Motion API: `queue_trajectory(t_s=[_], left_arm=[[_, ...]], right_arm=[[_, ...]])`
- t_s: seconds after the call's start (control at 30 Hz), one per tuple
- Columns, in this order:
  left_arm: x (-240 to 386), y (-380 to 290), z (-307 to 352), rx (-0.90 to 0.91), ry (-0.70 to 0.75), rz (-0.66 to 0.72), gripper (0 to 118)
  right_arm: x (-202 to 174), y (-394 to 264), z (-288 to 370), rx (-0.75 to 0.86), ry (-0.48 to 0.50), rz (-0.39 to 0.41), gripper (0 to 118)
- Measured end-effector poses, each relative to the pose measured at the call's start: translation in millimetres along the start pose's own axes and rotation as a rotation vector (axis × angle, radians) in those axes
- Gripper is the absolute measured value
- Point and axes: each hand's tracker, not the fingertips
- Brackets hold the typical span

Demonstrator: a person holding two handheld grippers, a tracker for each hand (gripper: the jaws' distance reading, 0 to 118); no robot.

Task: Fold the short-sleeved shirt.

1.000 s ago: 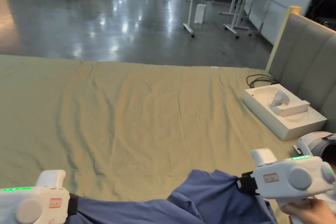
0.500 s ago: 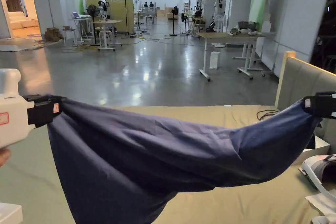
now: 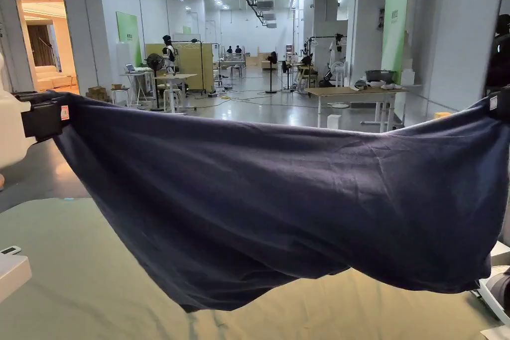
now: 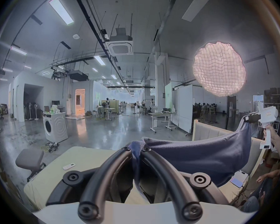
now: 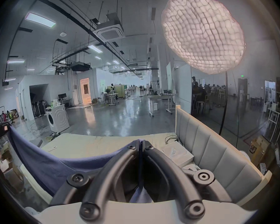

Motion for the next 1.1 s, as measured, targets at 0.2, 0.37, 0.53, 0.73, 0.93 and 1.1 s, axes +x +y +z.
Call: queue_trajectory(t_s=[0.2,0.37,0.53,0.73,0.93,1.1], left_arm=[[-6.5,-1.8,-8.2,0.005,-0.010,0.022,7],[-7.6,-5.8,-21.1,-0.016,-0.006,0.018,7],[-11.1,-14.8,-52.0,-0.056,0.014,0.004,7],[-18.0,-34.7,-108.4,-0.117,0.041,0.000,7],[-32.3,-58.1,-177.4,-0.143,0.011,0.096,7],[-40.4,-76.8,-229.1,-0.202,0.058,0.118,7]], right_arm=[[-7.9,-1.4,7.8,0.013,-0.001,0.031,3],[-10.4,-2.4,4.7,0.001,-0.002,0.023,3],[-13.2,-9.2,-24.6,-0.016,-0.012,0.033,3],[-19.3,-14.6,-45.8,-0.040,-0.031,0.062,3],[-25.9,-30.6,-75.9,-0.084,-0.082,0.142,3],[-33.3,-44.4,-106.8,-0.111,-0.123,0.165,3]])
